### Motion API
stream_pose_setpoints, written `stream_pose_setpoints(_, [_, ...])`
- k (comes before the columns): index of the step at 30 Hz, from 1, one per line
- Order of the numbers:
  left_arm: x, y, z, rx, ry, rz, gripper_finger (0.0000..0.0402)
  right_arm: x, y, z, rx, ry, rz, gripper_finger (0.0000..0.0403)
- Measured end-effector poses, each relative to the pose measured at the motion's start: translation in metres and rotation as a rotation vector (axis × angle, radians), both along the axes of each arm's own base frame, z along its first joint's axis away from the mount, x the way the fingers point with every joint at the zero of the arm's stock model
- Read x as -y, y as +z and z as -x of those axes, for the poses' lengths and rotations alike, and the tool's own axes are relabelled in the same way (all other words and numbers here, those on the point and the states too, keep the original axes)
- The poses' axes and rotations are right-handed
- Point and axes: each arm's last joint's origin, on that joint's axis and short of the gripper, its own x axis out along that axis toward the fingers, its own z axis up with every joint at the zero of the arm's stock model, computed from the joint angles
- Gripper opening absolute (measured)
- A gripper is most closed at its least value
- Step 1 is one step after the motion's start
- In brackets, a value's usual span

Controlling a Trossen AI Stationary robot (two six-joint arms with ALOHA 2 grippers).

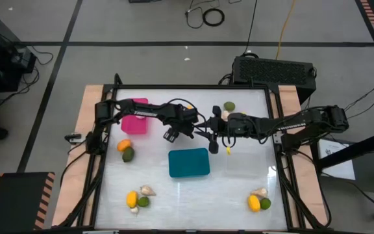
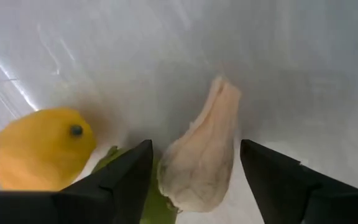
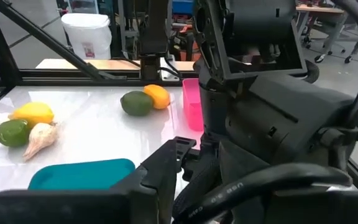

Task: Sort produce into baskets
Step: Put the garlic into the pink bin

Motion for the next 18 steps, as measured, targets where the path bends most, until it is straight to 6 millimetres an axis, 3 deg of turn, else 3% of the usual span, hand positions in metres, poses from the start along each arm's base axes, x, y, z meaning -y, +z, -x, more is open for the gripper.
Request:
stream_pose_setpoints(12, [-0.001,-0.001,0.001,-0.006,-0.004,0.007,0.0122,0.000,-0.001,0.000,-0.008,0.000,0.000,0.0114])
stream_pose_setpoints(18, [0.000,0.017,0.006,-0.071,0.035,0.026,0.0129,0.000,0.000,0.000,-0.004,0.000,0.000,0.0114])
